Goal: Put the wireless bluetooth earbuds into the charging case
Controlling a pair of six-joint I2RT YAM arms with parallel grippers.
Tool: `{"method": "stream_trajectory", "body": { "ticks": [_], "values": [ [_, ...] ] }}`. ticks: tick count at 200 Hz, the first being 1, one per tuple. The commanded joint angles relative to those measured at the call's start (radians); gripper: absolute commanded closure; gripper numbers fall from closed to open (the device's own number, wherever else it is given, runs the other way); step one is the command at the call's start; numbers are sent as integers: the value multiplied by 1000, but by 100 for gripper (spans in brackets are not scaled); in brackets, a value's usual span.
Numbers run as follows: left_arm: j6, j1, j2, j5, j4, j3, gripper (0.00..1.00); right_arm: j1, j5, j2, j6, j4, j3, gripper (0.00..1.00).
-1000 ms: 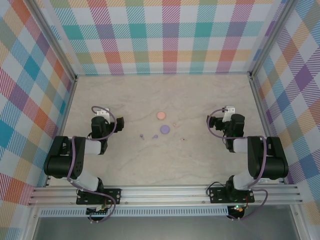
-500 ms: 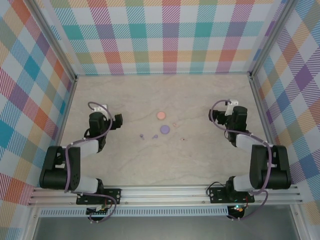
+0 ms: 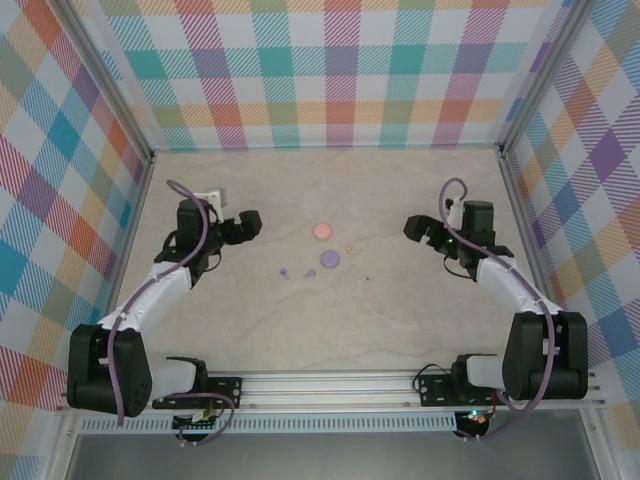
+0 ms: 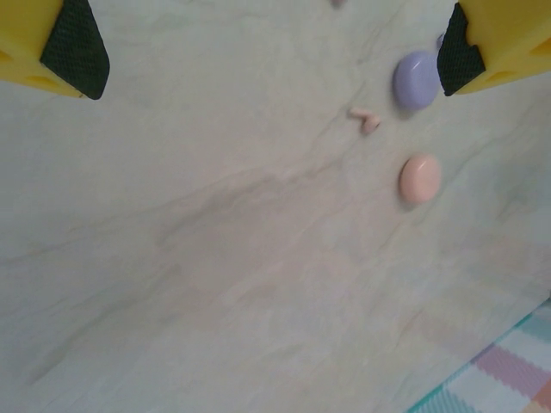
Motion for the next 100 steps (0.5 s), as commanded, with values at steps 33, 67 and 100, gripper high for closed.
{"method": "stream_trajectory", "body": {
  "ticks": [33,67,100],
  "values": [
    [-34,-169,231,133,-172,202,25,178,-154,106,77,-66,30,8],
    [-59,-252,418,195,-199,329,41,255,-155,190,128,-42,53,27],
    [-83,-287,581,210,-215,441,55,326,-165,260,203,36,72,49]
  ]
}}
